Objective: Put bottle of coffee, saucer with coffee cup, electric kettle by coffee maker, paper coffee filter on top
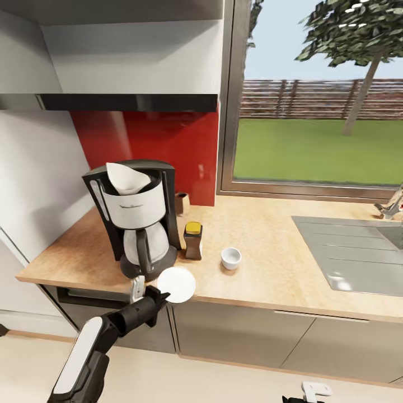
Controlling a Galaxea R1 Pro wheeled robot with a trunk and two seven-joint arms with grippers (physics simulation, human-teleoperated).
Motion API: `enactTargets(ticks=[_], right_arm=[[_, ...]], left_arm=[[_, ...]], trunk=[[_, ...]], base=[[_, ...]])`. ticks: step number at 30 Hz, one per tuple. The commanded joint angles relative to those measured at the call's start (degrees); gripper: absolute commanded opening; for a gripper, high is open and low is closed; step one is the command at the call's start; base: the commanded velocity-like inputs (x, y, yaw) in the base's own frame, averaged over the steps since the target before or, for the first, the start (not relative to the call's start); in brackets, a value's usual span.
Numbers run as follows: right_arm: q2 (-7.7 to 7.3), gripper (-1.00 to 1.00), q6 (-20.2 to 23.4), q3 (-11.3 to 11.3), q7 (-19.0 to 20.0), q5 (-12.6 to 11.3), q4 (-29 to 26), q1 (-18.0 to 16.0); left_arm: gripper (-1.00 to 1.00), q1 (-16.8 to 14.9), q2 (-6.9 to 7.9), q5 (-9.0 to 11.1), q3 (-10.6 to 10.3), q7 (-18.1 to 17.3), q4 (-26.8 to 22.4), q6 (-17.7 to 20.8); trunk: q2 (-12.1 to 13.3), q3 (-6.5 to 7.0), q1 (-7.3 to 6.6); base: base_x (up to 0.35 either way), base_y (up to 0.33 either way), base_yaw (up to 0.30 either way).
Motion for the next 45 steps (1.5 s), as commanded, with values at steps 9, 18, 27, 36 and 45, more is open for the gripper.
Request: enactTargets(ticks=[9, 18, 27, 36, 45], right_arm=[[0.00, 1.00, -0.22, -0.49, 0.31, 0.39, 0.05, -0.05], [0.00, 1.00, -0.22, -0.50, 0.31, 0.37, 0.05, -0.05], [0.00, 1.00, -0.22, -0.50, 0.31, 0.38, 0.05, -0.05], [0.00, 1.00, -0.22, -0.50, 0.31, 0.39, 0.05, -0.05], [0.00, 1.00, -0.22, -0.49, 0.31, 0.38, 0.05, -0.05]], left_arm=[[-1.00, -2.44, -1.78, 0.34, -6.04, 6.54, -0.07, -8.94], [-1.00, -2.44, -1.75, 0.36, -6.16, 6.63, -0.07, -9.06], [-1.00, -2.24, -1.60, 0.32, -6.10, 6.63, -0.07, -9.08], [-1.00, -2.10, -1.46, 0.48, -6.02, 6.63, -0.07, -9.08], [-1.00, -2.02, -1.44, 0.50, -5.90, 6.63, -0.07, -9.08]], trunk=[[-0.08, -0.09, 0.02], [-0.08, -0.09, 0.02], [-0.08, -0.09, 0.02], [-0.08, -0.09, 0.02], [-0.08, -0.09, 0.02]], base=[[0.000, -0.138, 0.000], [0.005, -0.003, 0.000], [0.175, 0.000, 0.000], [0.018, 0.000, 0.000], [0.080, 0.000, 0.000]])
